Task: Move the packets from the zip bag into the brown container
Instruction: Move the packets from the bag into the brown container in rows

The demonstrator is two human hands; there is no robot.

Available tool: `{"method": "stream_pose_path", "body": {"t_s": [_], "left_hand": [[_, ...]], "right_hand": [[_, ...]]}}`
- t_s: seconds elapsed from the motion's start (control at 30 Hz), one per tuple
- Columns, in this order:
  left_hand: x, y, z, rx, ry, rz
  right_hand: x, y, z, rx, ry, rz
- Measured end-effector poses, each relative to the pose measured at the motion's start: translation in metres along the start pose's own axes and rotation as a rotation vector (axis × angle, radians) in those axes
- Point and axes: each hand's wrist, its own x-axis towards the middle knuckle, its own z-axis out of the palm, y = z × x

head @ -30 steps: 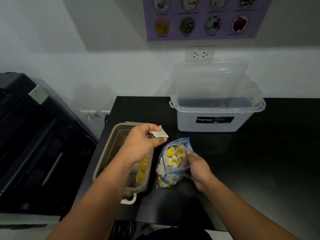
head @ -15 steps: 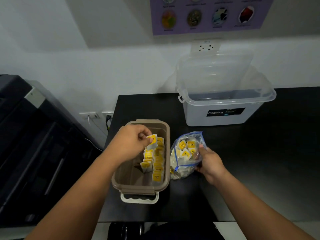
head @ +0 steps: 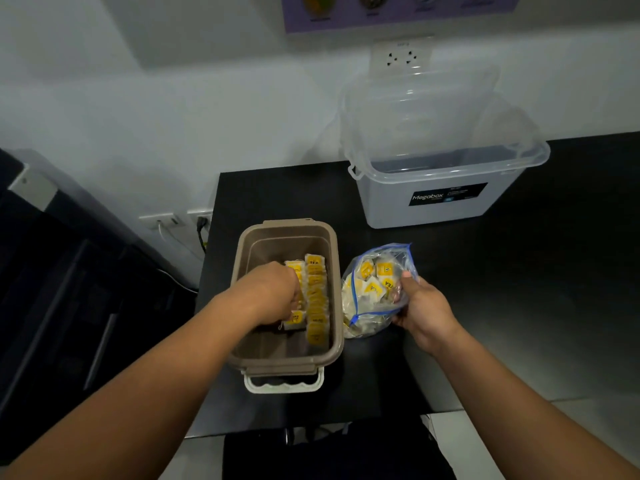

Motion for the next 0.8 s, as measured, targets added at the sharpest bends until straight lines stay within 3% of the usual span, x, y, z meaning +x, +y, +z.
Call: {"method": "stream_pose_path", "body": {"t_s": [0.4, 0.57, 0.8], "left_hand": [[0.021, -0.003, 0.026, 0.046, 0.061, -0.142], [0.016, -0.001, 0.032, 0.098, 0.105, -0.116], [0.001, 0.001, 0.013, -0.013, 0.109, -0.121]], "right_hand": [[-0.004, 0.009, -0.003, 0.047, -0.01, 0.003], [-0.005, 0.012, -0.003, 0.022, -0.024, -0.014], [-0.009, 0.009, -0.012, -0.017, -0.059, -0.024]]}}
